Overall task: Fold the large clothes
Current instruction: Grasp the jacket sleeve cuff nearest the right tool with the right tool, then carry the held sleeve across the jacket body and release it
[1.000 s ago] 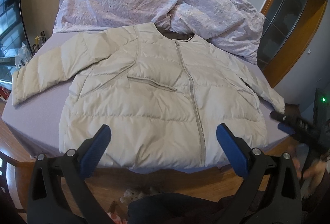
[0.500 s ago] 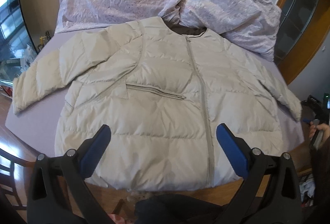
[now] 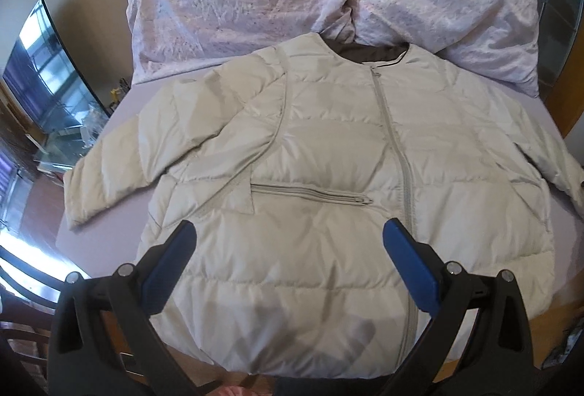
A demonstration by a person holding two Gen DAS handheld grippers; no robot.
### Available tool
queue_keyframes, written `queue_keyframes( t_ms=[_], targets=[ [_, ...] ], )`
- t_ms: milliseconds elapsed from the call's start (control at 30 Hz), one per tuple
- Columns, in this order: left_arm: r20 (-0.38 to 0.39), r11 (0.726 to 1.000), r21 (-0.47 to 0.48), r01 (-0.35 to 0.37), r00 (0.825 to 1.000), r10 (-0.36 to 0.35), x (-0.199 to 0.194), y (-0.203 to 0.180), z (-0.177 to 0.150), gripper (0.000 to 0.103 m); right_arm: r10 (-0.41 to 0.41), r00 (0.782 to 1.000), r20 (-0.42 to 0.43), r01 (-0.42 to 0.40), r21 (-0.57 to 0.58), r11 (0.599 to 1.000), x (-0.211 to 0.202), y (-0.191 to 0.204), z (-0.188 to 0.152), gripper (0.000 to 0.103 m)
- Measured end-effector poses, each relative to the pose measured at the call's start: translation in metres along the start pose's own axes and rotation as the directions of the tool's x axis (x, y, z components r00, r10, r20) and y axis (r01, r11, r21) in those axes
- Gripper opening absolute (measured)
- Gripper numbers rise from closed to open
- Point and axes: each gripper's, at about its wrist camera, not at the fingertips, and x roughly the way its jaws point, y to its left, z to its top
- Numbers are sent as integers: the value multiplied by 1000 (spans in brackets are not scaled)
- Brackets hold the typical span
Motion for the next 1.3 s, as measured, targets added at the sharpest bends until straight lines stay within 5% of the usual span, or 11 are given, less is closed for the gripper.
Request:
queue_keyframes(
  t_ms=[133, 300, 400, 633, 833, 1033, 1300],
  targets=[
    [-16, 1000, 3, -13, 1000, 13, 8, 1, 1, 101, -19, 1000, 15, 19, -36, 999, -1, 3, -1, 71],
    [-25, 1000, -5, -21, 999, 21, 17, 11, 3, 101, 2, 1000, 16, 0, -85, 996, -1, 14, -7, 31],
    [-19, 1000, -10, -26, 999, 26, 20, 24, 6, 101, 35, 999, 31, -34, -47, 998, -11, 15, -8, 19],
    [-9, 999, -19, -25, 1000, 25, 29, 52, 11, 101, 121, 987, 102, -116, -60, 991, -50, 44, -18, 16],
    [-1, 1000, -23, -11, 1000, 11, 34, 74, 15, 101, 274, 958, 88, -257, -165, 952, -86, 114, -41, 16],
    [7, 1000, -30, 8, 1000, -8, 39, 94, 18, 101, 422, 906, -17, -407, -305, 861, -110, 208, -92, 16],
    [-4, 998, -62, 5, 1000, -5, 47, 131, 13, 101, 447, 864, -231, -503, -411, 761, -94, 312, -179, 16]
  ],
)
